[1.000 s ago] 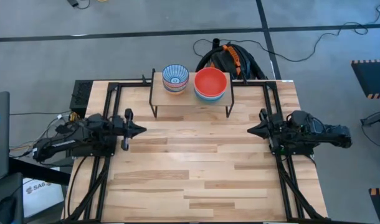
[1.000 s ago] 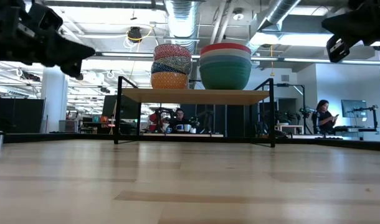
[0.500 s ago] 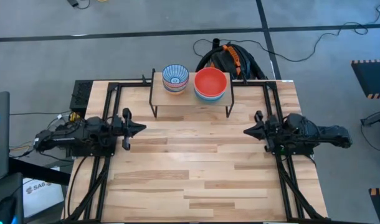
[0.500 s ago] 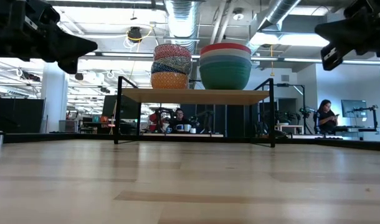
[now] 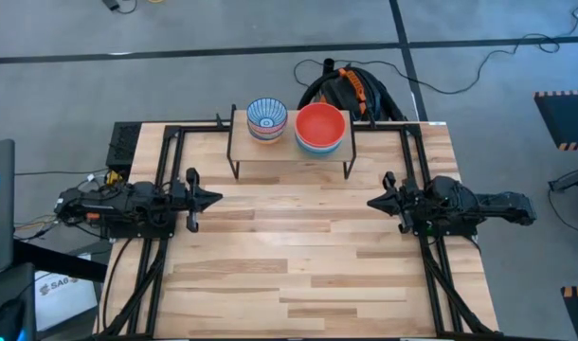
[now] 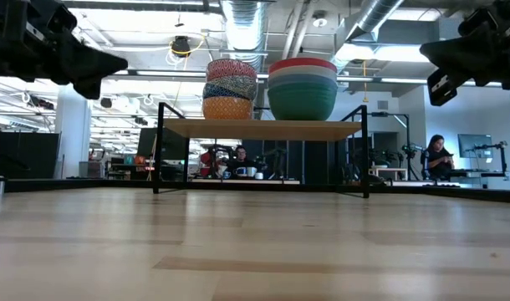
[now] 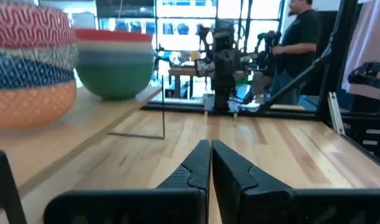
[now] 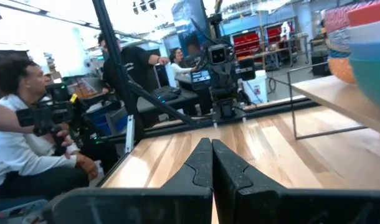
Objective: Place and stack bowls onto a shelf
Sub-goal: Return to Home Position
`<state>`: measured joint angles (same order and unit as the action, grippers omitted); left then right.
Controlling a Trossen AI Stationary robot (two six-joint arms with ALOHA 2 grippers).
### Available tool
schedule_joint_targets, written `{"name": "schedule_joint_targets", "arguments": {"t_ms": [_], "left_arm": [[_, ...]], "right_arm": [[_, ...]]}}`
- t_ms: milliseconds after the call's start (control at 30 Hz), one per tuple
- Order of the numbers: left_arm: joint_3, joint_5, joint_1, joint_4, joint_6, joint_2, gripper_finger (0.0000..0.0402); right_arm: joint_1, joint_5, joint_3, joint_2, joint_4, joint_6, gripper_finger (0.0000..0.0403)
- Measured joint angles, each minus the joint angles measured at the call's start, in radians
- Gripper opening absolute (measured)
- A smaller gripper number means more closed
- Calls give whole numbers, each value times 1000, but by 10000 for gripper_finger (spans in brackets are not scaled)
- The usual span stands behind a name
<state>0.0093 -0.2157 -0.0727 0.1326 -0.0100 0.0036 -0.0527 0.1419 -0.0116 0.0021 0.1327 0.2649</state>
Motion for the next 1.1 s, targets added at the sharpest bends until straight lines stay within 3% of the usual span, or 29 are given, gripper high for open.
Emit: {"name": "schedule_joint_targets", "arguments": {"t_ms": [167,567,800,1100], "left_arm": [[0,28,-1,-77,-51,0,0],[-1,27,-2,-74,-22,10,0],[-1,35,-2,-75,-63,10,0],[-1,35,-2,-75,-55,10,0]], "right_arm": [[0,12,0,0,-34,-7,17],[0,12,-2,0,-87,-74,18],[-2,-17,-1,0,-94,-89,59],[-2,-15,-1,0,-89,-48,68]]}}
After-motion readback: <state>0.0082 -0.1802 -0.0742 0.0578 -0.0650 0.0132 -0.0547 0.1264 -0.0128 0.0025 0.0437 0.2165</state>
